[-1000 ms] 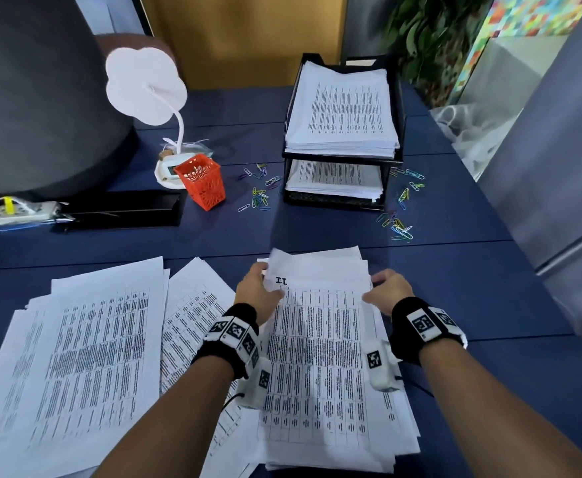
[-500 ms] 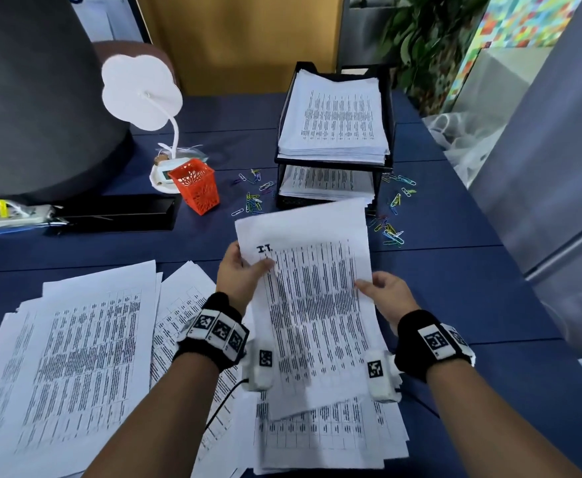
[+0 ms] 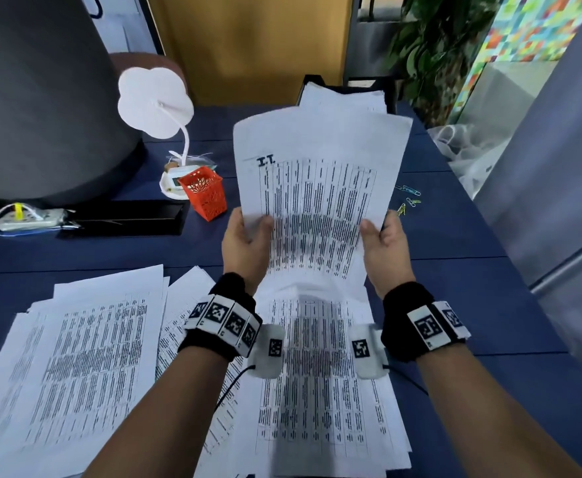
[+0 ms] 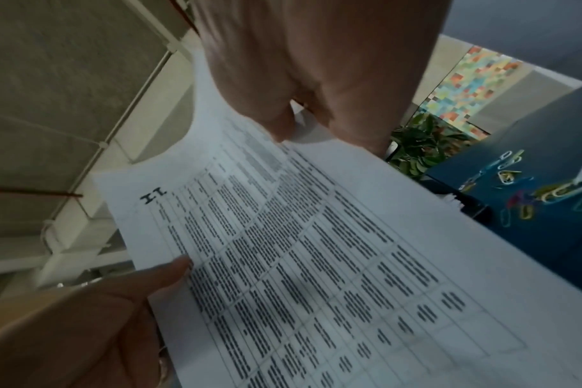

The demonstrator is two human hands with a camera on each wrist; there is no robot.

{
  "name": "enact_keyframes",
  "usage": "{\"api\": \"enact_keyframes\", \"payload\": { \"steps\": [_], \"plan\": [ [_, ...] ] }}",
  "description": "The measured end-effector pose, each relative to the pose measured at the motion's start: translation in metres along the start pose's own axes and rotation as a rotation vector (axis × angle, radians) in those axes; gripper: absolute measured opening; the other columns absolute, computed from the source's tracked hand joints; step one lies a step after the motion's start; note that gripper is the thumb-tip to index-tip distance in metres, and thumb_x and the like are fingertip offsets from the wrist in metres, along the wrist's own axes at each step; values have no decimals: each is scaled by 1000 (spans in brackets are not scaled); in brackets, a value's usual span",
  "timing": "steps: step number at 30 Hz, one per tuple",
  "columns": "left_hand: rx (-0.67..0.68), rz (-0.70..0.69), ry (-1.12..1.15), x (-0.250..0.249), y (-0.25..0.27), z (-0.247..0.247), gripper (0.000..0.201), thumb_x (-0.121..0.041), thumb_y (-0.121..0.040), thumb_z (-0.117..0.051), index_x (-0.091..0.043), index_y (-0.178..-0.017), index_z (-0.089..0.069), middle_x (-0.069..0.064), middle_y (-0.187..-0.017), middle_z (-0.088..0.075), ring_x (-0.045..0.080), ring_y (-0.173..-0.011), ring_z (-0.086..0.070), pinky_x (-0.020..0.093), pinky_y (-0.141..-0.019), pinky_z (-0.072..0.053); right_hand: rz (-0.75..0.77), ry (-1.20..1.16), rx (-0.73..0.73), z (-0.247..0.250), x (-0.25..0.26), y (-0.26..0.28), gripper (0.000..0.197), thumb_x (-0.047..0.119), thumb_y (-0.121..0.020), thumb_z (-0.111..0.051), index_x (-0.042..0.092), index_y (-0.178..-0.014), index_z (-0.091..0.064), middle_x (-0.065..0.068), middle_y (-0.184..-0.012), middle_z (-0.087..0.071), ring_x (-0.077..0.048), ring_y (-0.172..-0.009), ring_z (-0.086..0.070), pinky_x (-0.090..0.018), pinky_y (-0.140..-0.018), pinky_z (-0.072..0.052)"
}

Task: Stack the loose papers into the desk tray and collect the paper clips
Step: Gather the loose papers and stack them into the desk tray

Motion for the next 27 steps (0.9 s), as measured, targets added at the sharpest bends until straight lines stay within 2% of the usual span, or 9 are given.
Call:
{"api": "enact_keyframes", "payload": {
  "steps": [2, 5, 9, 11, 14, 16, 20, 22, 27],
  "plan": [
    [9, 35, -21, 10, 2, 0, 20, -17, -88, -64, -32, -89, -51, -13, -87, -61, -3, -76, -58, 19, -75, -48, -45, 14, 25, -1, -9, 3, 19, 9, -96, -50, 11, -115, -49, 0, -112, -64, -9, -101, -60, -28, -94, -47],
    [20, 118, -66, 29, 4, -1, 23, -13, -87, -65, -32, -92, -52, -13, -90, -62, 2, -82, -60, 27, -79, -50, -128, 40, 36, 0, -30, 6, 20, 4, -94, -50, 23, -99, -50, 1, -103, -65, -13, -94, -61, -35, -92, -50],
    [23, 168, -57, 35, -3, -4, 18, -8, -90, -61, -19, -104, -59, -8, -92, -64, 6, -86, -60, 20, -75, -48, -273, 111, 78, 5, -60, 7, 22, 2, -93, -50, 18, -107, -54, 0, -107, -67, -21, -103, -63, -40, -97, -49],
    [16, 178, -28, 34, -13, -5, 16, -8, -90, -60, -19, -101, -60, -4, -93, -65, 10, -86, -61, 23, -77, -48, -338, 121, 82, 10, -74, 9, 20, 4, -93, -53, 20, -104, -58, 0, -105, -68, -21, -101, -63, -40, -95, -50],
    [9, 188, 18, 26, -32, -8, 17, -9, -90, -61, -25, -95, -60, -4, -92, -66, 13, -84, -61, 30, -78, -51, -431, 92, 103, 15, -86, 15, 15, 9, -95, -53, 22, -96, -60, -4, -108, -68, -22, -95, -64, -35, -83, -50],
    [28, 186, 25, 18, -43, -13, 12, -9, -90, -61, -19, -96, -60, -3, -87, -66, 13, -78, -59, 32, -74, -51, -480, 21, 97, 15, -87, 17, 17, 11, -97, -48, 22, -92, -59, -4, -106, -67, -21, -82, -67, -32, -69, -48],
    [67, 170, -63, 15, -65, -24, 10, -19, -89, -62, -18, -85, -53, -5, -74, -57, 11, -65, -51, 34, -68, -47, -455, -93, 21, 13, -82, 5, 21, 6, -99, -43, 19, -93, -58, -7, -106, -63, -16, -55, -64, -23, -46, -44],
    [81, 165, -119, 18, -72, -30, 15, -26, -85, -61, -16, -85, -49, -6, -70, -50, 10, -61, -45, 30, -62, -42, -450, -98, -10, 13, -81, -4, 19, 6, -99, -43, 16, -93, -58, -10, -100, -62, -12, -48, -59, -21, -40, -38],
    [138, 228, -264, 37, -71, -37, 38, -32, -76, -59, -13, -109, -53, 3, -93, -62, 23, -85, -59, 39, -84, -49, -425, -121, -57, 14, -69, -35, 13, 9, -99, -44, 10, -98, -57, -11, -86, -59, -5, -38, -47, -19, -37, -34]
  ]
}}
Point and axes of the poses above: each hand's wrist, its own y-axis away from the middle knuckle, its own z-axis out of the back of the hand, x = y × z, the point moved 4 cm from there along -y, towards the middle knuckle
